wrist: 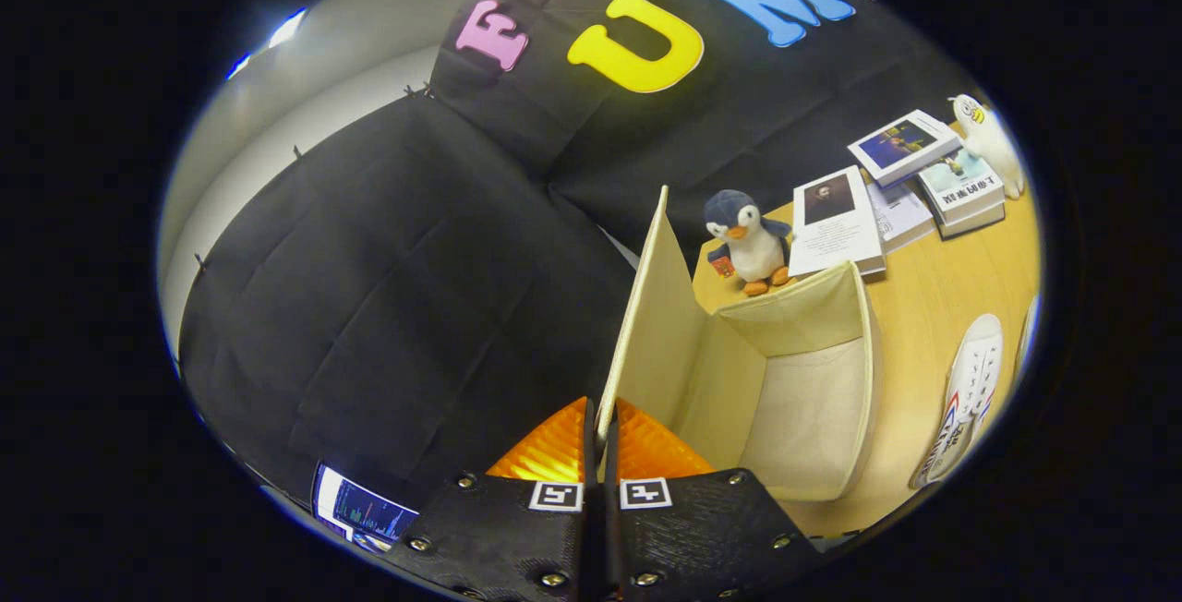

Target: Open the storage box then place both shoes into the box .Put the left shoe in first, then the right shoe, with the right side of both shoes facing outward in a uniform manner.

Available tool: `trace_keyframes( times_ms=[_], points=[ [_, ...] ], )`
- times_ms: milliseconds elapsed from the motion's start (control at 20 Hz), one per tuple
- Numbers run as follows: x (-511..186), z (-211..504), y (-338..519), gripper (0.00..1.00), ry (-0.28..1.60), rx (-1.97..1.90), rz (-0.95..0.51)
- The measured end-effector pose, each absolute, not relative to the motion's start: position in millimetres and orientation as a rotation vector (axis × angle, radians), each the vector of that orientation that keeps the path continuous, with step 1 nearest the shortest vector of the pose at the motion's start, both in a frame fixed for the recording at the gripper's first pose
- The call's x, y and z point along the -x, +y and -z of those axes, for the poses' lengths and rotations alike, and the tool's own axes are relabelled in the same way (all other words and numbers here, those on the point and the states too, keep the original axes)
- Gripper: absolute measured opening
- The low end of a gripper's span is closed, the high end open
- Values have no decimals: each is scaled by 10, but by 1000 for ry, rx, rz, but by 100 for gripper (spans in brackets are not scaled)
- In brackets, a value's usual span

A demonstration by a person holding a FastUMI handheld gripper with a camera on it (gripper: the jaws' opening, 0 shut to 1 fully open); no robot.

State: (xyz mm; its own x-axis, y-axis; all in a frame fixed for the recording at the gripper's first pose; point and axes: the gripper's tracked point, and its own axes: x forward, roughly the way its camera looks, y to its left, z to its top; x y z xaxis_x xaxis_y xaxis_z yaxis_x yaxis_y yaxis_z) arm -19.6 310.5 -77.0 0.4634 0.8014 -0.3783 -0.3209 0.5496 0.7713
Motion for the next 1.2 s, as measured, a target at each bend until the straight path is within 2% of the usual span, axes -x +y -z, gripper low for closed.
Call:
trace_keyframes(
  times_ms=[400, 500, 600, 700, 750, 800, 950, 1000, 1200],
  points=[
    [260, 680, 3759, 1, 797, -619, -843],
    [267, 705, 3912, 8, 773, -556, -866],
    [342, 730, 4120, 8, 776, -523, -903],
    [364, 719, 4215, 16, 774, -499, -927],
    [391, 696, 4242, 16, 770, -483, -952],
    [386, 737, 4294, 41, 760, -457, -962],
    [356, 788, 4301, 74, 711, -368, -970],
    [338, 763, 4238, 98, 683, -349, -963],
    [162, 789, 3936, 99, 599, -251, -884]
  ],
)
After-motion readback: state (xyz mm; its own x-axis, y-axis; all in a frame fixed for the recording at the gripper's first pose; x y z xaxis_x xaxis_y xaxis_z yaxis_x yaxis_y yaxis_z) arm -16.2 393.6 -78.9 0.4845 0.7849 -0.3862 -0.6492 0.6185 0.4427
